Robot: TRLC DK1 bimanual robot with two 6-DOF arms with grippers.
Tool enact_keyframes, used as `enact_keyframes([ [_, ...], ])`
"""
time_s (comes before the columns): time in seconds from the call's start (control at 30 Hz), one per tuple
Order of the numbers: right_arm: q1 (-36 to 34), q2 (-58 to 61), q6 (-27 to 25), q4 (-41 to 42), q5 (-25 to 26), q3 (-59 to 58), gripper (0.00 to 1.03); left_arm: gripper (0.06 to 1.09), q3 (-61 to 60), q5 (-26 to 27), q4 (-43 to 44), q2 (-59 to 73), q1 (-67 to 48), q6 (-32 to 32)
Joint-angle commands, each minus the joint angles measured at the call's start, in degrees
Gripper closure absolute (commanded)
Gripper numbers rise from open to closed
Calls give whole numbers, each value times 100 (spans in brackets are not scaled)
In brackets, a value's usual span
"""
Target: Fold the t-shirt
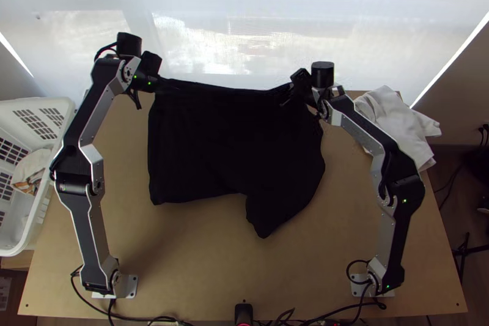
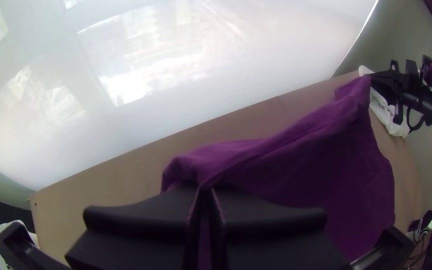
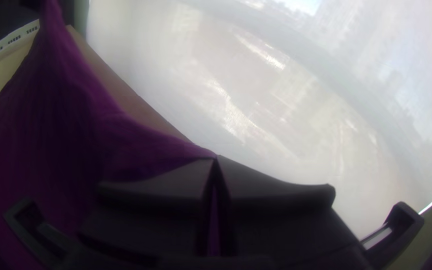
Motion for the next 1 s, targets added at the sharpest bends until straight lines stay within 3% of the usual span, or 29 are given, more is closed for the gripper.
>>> enact_keyframes([
  [0.0, -95, -146, 452, -589, -78, 324, 100, 105, -99, -4, -77, -140, 58, 87],
  [0.17, -86, -322, 663, -853, -130, 307, 100, 105, -319, 5, -7, -281, 84, 167],
  [0.4, -33, -586, 892, -1125, -183, 184, 100, 105, -1435, 31, 925, -791, 102, 360],
  [0.97, 178, -1104, 1006, -1257, -183, -625, 100, 105, -2744, 40, 1953, -1459, 110, 404],
])
